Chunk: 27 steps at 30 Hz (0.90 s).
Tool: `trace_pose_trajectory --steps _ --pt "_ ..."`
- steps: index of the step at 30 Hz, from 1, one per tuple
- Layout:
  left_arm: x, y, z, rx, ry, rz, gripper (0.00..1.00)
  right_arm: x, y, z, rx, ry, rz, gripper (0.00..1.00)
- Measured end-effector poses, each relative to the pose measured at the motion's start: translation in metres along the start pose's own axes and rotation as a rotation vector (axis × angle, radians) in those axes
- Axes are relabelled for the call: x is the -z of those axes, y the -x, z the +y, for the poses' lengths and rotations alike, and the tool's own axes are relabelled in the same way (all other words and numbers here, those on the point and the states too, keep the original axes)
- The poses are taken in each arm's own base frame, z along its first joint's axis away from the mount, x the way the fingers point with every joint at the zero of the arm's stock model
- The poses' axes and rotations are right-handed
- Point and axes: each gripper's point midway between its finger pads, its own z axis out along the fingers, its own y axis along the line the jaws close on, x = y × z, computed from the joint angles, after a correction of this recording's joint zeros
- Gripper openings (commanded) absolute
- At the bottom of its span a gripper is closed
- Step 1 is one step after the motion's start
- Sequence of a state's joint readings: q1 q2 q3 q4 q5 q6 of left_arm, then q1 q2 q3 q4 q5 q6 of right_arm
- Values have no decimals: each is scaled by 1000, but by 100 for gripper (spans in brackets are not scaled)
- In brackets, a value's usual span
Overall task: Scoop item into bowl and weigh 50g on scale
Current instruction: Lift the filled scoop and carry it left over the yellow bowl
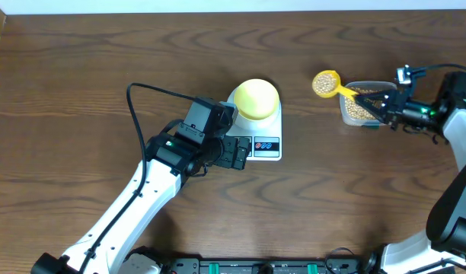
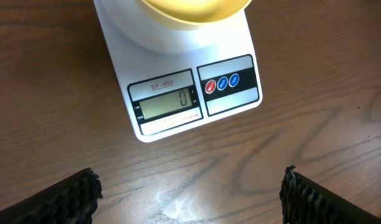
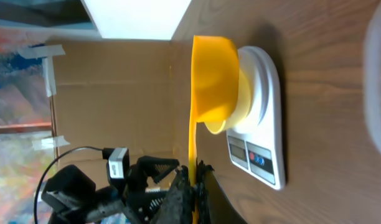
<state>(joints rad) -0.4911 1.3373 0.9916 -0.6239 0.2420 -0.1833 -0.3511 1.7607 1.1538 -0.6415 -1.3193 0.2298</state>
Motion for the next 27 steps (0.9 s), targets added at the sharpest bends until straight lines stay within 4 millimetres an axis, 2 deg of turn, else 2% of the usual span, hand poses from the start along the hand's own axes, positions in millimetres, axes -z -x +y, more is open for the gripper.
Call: trace_pose_trajectory --steps 11,17,27 --pt "0 0 0 0 0 0 94 -39 8 26 11 44 45 1" --pt "0 0 0 0 0 0 94 -69 -1 35 -20 30 91 1" --pt "0 0 0 0 0 0 94 -107 -18 37 -13 -33 126 1"
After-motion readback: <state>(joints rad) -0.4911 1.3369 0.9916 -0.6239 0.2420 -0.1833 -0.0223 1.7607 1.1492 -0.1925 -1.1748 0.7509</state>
